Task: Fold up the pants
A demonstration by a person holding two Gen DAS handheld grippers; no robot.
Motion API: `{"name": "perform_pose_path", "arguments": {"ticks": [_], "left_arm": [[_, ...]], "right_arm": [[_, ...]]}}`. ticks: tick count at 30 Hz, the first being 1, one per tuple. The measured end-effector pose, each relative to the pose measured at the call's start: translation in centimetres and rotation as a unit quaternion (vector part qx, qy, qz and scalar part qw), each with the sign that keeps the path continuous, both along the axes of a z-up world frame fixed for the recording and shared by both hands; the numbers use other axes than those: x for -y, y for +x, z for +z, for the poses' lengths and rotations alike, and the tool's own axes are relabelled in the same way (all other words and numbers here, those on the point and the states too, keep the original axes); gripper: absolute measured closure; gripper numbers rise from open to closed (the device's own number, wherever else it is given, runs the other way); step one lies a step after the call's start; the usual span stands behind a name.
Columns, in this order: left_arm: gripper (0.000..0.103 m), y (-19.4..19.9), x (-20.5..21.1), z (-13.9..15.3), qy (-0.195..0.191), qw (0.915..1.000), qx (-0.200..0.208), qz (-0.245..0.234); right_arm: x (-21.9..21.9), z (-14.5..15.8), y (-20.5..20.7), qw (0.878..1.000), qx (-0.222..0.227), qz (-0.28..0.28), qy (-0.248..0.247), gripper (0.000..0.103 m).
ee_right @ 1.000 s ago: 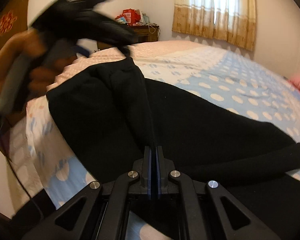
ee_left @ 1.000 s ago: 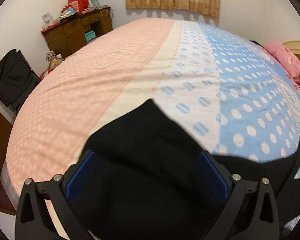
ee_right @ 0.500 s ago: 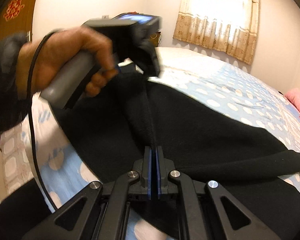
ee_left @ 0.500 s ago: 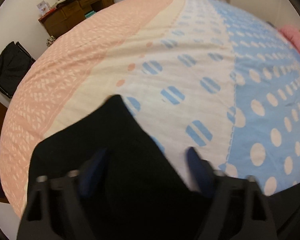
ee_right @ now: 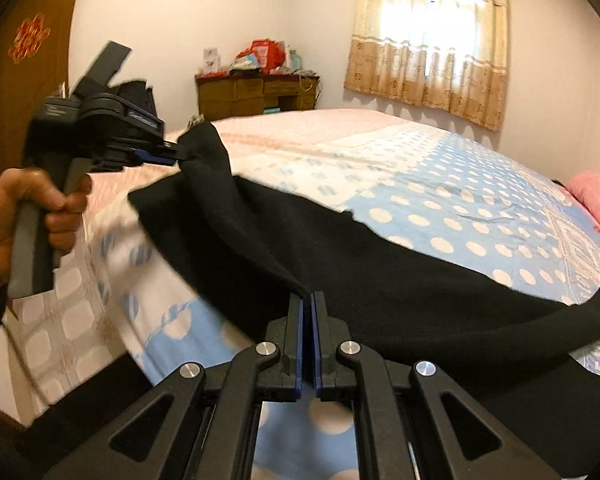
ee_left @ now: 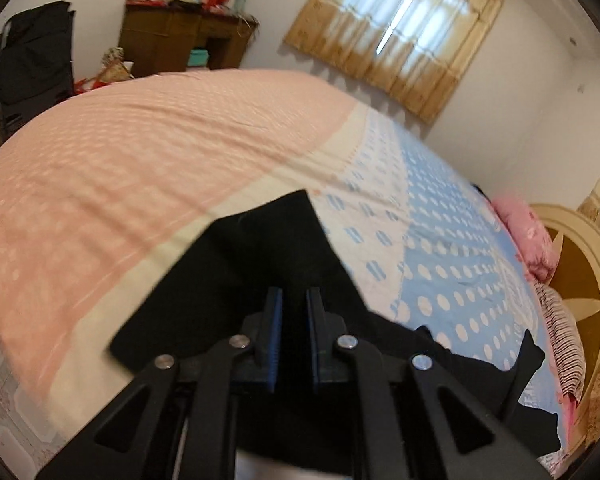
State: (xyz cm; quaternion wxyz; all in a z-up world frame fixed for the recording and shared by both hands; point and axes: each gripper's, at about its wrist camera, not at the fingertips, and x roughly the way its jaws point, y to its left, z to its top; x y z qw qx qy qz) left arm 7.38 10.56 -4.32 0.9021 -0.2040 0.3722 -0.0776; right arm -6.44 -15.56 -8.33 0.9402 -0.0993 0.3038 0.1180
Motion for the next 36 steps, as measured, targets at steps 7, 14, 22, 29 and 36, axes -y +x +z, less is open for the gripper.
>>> {"name": "perform_pose_path", "arguments": {"ticks": [7, 14, 22, 29, 36], "left_arm": [[0.09, -1.4, -2.1, -3.7, -0.003, 0.9988, -0.035, 0.034], [0.074, -2.2, -3.1, -3.1, 0.07, 0.9956, -0.024, 0.059], [0.02, 0.5, -3.8, -1.1, 0.091, 0.9953, 0.029, 0.016], [0.059, 3.0, -2.2, -3.0, 0.052, 0.9976, 0.019, -0.04], [0.078, 2.0, -1.5, -3.4, 0.062, 0.9943, 0.019, -0.084]], "right_arm": [[-0.5, -3.9, -0.2, 0.998, -0.028, -0.005, -0.051, 0.1], [-0.4, -4.3, -0.4, 0.999, -0.024, -0.018, -0.041, 0.099], [2.1, 0.8, -1.4, 0.994, 0.015, -0.036, 0.106, 0.049], [1.8, -0.1, -0.6, 0.994, -0.007, -0.054, 0.093, 0.049], [2.2, -0.2, -0.6, 0.993, -0.01, -0.06, 0.096, 0.049]]}}
